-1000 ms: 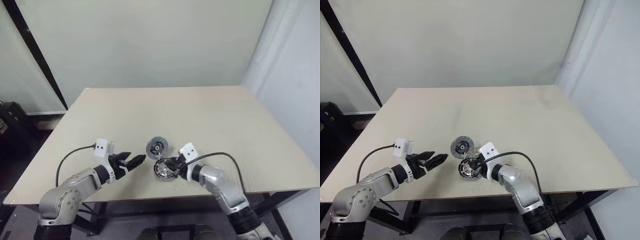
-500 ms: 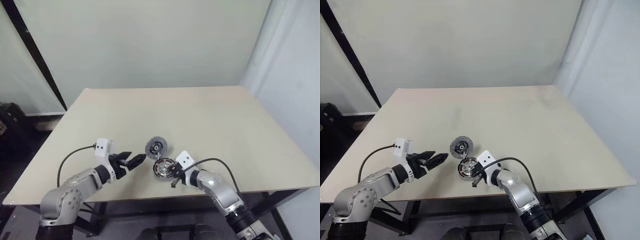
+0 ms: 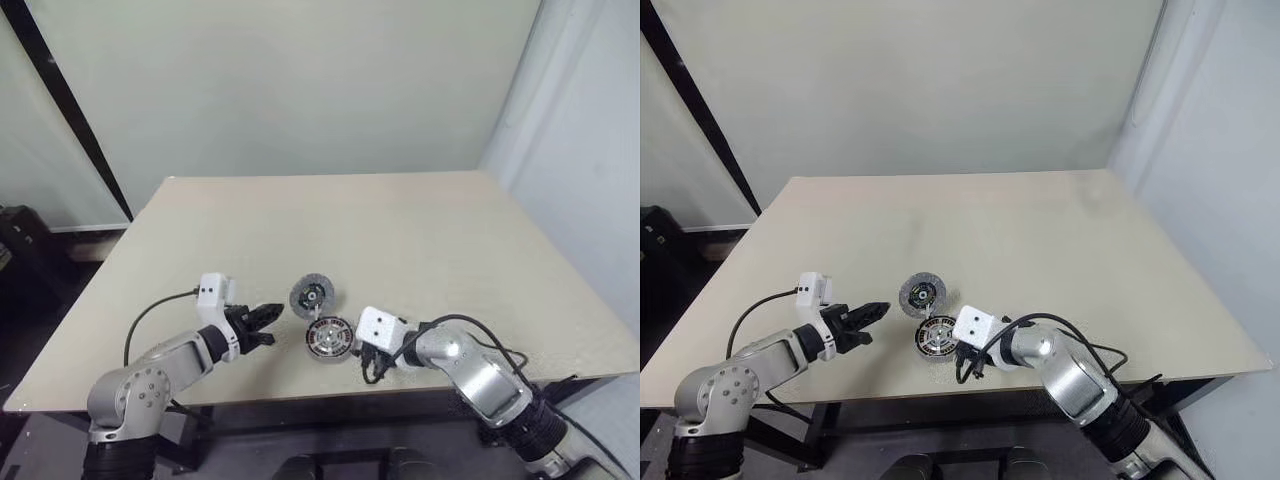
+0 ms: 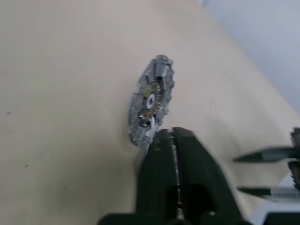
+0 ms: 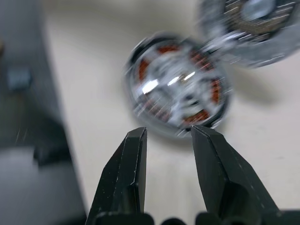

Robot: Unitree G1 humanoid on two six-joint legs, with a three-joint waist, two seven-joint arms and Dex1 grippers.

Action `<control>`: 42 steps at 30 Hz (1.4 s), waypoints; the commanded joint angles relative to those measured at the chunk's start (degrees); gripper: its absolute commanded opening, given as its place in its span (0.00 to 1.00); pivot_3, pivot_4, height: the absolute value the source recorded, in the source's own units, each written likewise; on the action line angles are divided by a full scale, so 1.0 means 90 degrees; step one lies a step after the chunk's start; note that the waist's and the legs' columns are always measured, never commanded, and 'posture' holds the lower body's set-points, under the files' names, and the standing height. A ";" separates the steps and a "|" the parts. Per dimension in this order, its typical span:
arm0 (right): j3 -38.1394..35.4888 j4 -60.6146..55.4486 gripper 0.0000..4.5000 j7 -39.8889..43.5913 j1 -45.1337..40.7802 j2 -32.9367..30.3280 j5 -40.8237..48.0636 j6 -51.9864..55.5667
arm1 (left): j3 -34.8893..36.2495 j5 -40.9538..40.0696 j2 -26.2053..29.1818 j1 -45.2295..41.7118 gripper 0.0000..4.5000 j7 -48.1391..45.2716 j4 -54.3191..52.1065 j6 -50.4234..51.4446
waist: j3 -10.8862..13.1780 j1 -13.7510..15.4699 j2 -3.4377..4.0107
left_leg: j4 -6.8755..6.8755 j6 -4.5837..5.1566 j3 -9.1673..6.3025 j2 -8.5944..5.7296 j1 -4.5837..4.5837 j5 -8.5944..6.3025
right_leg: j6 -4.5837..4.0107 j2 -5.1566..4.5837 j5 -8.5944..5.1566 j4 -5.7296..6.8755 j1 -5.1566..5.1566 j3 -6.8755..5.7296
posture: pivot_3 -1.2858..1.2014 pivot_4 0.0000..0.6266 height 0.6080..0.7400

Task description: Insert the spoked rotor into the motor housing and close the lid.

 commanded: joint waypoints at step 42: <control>0.1377 0.1595 1.00 0.1452 -0.1691 0.0728 -0.1858 -0.0885 | 0.0046 0.0223 -0.0269 0.0006 0.00 0.0384 -0.0081 0.0300 | -0.0002 -0.0001 -0.0014 | 0.0018 0.0002 -0.0005 -0.0003 0.0004 0.0002 | -0.0001 0.0004 0.0002 0.0015 0.0010 0.0001 | 0.52 0.00 1.00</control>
